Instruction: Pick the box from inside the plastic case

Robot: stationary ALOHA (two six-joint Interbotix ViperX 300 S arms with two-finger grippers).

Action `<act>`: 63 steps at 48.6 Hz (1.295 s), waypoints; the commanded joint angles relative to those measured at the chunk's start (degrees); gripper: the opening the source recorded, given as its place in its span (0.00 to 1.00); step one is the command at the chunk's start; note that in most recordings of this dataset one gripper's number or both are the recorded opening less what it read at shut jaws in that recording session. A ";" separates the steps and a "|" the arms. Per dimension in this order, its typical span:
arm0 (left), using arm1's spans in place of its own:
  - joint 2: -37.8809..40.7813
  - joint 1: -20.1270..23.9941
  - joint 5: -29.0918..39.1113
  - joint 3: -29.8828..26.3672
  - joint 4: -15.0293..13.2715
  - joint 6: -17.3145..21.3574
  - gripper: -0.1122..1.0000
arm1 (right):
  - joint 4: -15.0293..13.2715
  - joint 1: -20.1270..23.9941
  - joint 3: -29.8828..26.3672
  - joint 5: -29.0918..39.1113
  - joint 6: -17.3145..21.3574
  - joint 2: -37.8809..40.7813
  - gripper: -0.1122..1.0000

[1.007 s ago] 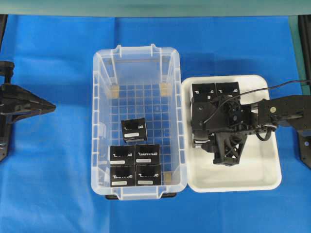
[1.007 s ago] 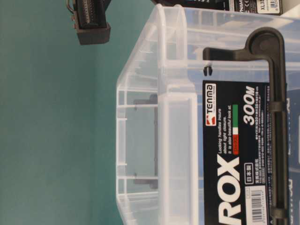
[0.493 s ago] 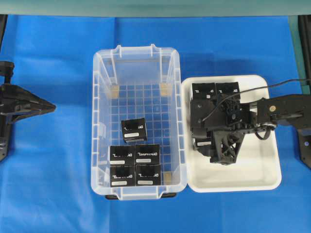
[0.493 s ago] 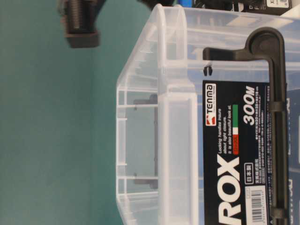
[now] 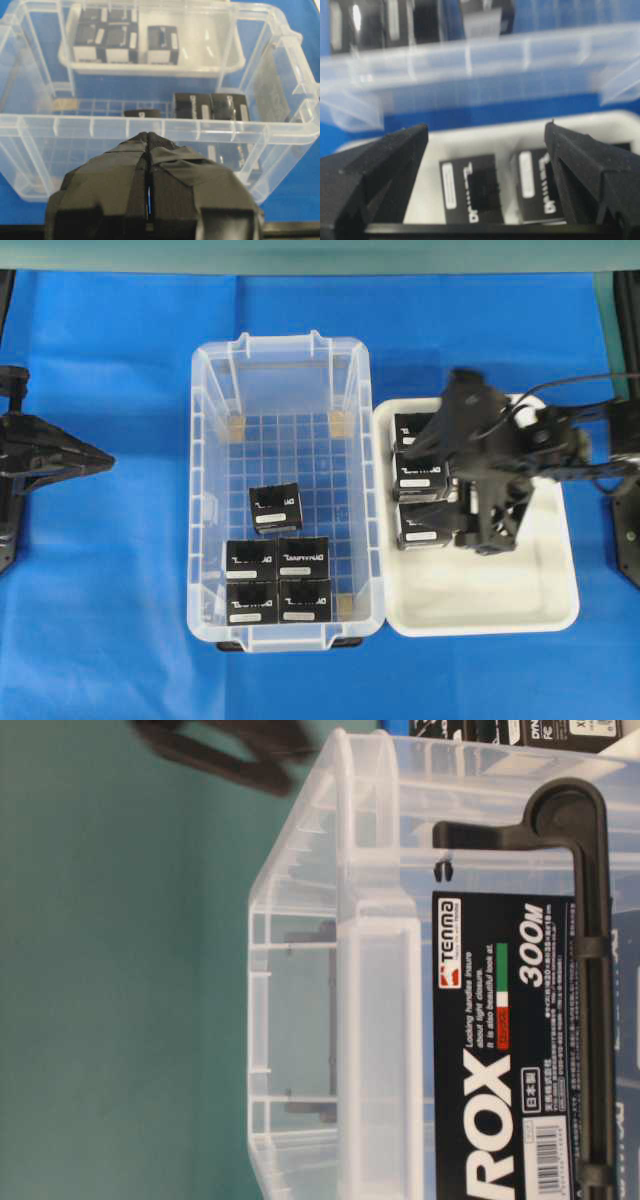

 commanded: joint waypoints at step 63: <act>-0.70 0.00 -0.26 -1.85 0.18 -0.09 0.04 | -0.44 -1.23 10.02 -5.10 -1.49 -40.87 0.95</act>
